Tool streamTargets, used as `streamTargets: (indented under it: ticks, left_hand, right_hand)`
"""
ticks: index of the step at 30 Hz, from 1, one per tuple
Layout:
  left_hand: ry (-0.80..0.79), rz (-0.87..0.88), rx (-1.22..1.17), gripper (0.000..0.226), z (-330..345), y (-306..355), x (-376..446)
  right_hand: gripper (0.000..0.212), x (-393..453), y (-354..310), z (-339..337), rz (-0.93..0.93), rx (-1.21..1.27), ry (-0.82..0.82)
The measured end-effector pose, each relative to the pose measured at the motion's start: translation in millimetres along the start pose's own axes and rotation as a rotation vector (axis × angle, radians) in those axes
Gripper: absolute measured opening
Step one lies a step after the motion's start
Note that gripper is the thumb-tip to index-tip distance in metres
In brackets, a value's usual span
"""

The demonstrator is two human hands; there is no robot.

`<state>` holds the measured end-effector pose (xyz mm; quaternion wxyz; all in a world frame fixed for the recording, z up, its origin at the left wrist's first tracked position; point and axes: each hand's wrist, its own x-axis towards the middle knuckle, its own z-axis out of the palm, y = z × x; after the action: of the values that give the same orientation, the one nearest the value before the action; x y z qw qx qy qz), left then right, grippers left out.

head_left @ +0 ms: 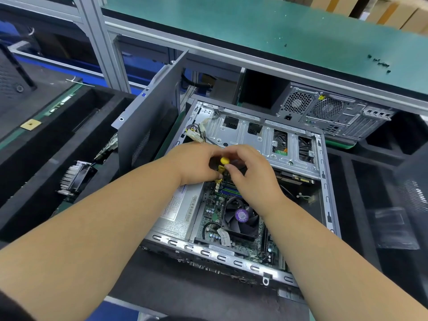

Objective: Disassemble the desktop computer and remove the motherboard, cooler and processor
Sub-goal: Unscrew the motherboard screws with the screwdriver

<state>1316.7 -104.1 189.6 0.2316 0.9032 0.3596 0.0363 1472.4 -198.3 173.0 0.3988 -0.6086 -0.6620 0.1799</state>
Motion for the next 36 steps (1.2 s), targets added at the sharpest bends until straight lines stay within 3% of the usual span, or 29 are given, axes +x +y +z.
streamTargets:
  ticks: [4,14,20,27,36]
  left_hand:
    - [-0.01,0.0,-0.007,0.033,-0.8,-0.5,0.6]
    - [0.019,-0.02,0.026,0.025,2.9,-3.0,1.7]
    - [-0.011,0.005,-0.034,0.022,-1.1,-2.2,0.5]
    - [0.006,0.003,-0.013,0.013,-0.7,-0.2,-0.8]
    - [0.005,0.006,-0.027,0.02,1.6,-3.6,1.8]
  right_hand:
    - [0.038,-2.2,-2.1,-1.6,0.01,-0.004,-0.001]
    - [0.013,-0.5,-2.6,1.7,0.024,-0.075,0.044]
    - [0.02,-1.7,-0.3,-3.7,-0.018,-0.025,0.003]
    - [0.008,-2.3,-1.4,-1.5,-0.038,-0.038,0.024]
    - [0.029,-2.0,-4.0,-5.1,0.012,-0.021,0.017]
